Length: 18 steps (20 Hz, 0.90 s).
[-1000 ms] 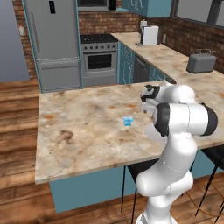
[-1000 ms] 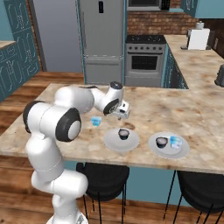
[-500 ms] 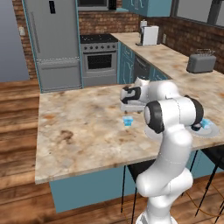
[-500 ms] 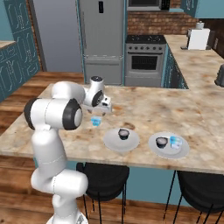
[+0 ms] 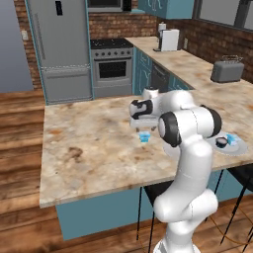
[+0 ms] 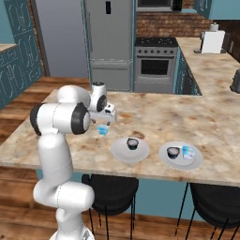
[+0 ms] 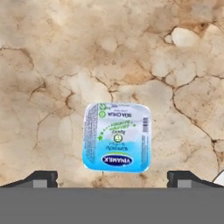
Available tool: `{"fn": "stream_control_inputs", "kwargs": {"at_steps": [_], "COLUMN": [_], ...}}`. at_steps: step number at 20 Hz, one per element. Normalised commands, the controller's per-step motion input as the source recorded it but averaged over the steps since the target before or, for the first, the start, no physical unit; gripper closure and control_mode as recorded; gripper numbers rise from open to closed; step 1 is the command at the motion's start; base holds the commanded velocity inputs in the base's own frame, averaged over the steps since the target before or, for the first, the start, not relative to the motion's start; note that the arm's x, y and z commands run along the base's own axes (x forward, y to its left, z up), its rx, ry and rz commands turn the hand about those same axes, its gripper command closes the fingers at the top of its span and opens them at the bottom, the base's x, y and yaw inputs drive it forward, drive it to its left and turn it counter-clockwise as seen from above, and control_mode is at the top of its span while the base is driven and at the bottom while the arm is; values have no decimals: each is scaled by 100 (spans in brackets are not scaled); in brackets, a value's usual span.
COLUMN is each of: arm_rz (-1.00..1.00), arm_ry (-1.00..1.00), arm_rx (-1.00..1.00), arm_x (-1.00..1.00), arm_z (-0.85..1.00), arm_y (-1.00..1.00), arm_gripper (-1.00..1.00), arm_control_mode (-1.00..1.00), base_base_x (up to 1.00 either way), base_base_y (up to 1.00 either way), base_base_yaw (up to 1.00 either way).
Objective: Place two yogurt containers on each plate.
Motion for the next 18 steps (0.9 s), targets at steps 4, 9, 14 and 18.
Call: {"fn": "stream_control_inputs", "kwargs": {"at_steps": [4,9,14,18], "arm_rz": [0,0,0,0], "arm_ry": [9,2,0,-1], "arm_rx": [0,0,0,-2], "arm_x": [8,8,2,7], "arm_z": [-41,-24,-18,-17], "arm_y": [0,-7,0,0], "arm_gripper": [-100,-100,-100,-100], "arm_control_mode": [-100,-100,-100,-100], "base_base_x": [0,0,0,0], "base_base_y": [0,0,0,0], "base_base_yaw": [0,0,0,0]}}
